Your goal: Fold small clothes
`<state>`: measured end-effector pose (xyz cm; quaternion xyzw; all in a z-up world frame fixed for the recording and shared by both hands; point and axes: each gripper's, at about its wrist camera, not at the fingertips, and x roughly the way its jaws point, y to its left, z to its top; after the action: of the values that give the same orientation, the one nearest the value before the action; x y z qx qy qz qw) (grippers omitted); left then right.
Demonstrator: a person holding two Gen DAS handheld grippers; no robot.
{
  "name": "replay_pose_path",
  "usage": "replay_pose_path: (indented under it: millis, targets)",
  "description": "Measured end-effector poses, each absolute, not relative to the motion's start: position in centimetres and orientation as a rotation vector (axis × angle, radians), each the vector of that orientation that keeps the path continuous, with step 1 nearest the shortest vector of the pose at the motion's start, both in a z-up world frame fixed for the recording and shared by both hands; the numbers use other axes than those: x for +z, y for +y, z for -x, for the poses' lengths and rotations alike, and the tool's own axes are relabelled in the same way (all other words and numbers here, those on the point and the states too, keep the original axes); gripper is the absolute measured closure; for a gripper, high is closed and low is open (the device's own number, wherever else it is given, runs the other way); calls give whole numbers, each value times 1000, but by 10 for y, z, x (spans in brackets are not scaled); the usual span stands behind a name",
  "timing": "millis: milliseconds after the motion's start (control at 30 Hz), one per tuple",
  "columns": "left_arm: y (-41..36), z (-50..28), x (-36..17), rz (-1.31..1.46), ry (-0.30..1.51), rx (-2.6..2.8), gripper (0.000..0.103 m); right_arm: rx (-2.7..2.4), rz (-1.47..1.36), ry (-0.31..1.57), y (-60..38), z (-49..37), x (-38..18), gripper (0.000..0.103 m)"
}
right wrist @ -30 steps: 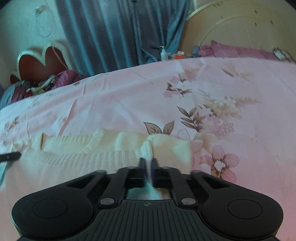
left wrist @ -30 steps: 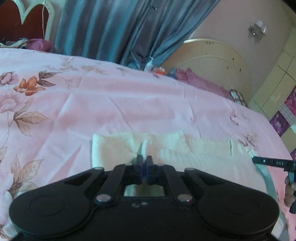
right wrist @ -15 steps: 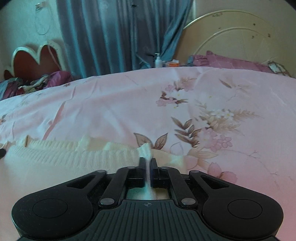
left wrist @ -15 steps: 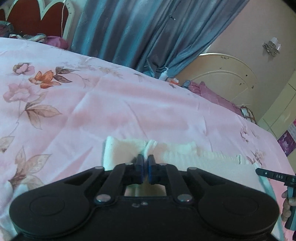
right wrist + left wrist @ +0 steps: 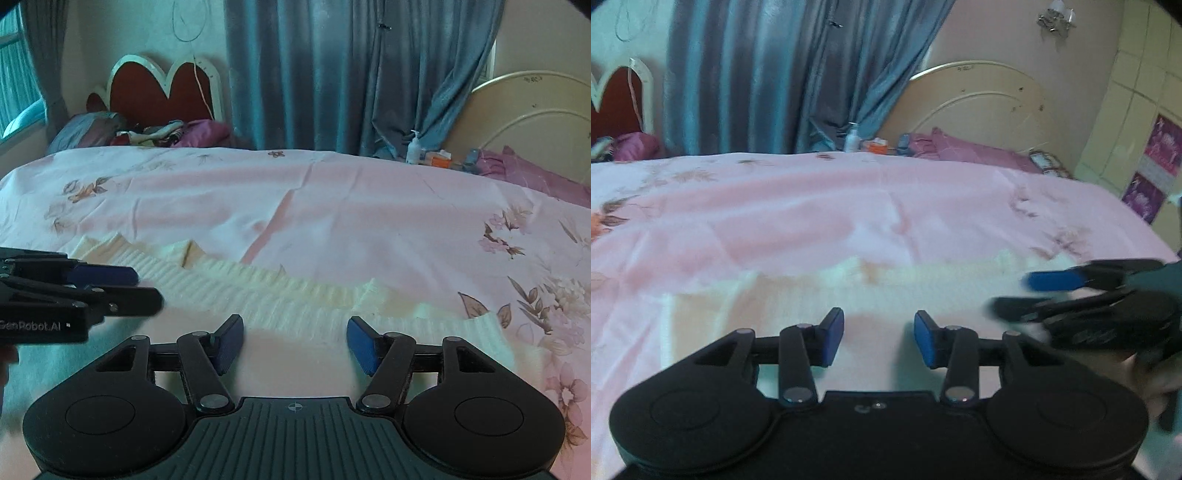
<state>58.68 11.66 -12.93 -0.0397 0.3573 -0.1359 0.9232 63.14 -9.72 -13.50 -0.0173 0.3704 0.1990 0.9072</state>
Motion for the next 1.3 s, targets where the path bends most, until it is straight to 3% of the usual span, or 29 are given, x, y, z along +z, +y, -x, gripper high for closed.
replay_pose_path:
  millis: [233,433,500,600,700,900,1300]
  targets:
    - [163,-594,-135,107,728,-220,64,139,-66,806,-192,-643,-148,40]
    - [144,-590,-126,46,728,-190,61,123,-39,791,-190,-639,-137,41]
    - [136,-585,-119,28,711,-198,54,163,-51,755,-185,-624,-129,41]
    - [116,-570,-107,17,666,-214,39,284,-17,746,-157,-606,-120,61]
    - [95,-562,-104,8,668,-243,40,380,-12,767,-132,-597,-124,68]
    - [70,-553,-119,-7,716,-259,42,417,20,772,-109,-585,-132,68]
    - [105,-532,-129,-21,722,-176,42,169,7,822,-190,-584,-139,68]
